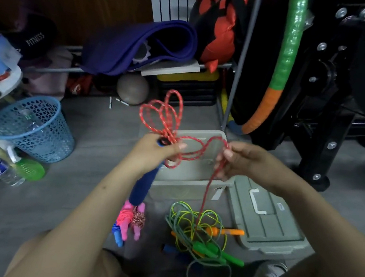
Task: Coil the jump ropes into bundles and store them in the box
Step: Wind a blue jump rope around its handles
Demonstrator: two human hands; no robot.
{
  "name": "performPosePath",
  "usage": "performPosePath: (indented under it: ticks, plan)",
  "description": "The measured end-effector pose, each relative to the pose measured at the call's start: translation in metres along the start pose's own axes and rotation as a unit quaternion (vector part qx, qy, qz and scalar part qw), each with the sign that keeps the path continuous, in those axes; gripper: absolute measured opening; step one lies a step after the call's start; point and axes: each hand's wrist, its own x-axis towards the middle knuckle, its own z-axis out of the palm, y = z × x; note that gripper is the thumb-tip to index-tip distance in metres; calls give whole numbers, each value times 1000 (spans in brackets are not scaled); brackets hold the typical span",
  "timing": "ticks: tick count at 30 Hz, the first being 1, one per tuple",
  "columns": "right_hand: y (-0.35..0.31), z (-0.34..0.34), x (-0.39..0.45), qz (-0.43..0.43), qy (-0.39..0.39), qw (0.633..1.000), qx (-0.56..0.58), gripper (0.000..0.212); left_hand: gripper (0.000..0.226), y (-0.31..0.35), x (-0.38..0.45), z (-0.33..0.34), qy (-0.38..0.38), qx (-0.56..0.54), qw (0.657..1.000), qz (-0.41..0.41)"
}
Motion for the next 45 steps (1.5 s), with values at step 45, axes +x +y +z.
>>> performPosePath:
  ticks: [45]
  plan:
    - [-15, -2, 4, -57, 1, 997, 46, 18, 11, -2, 0, 18, -25, -36, 999, 26]
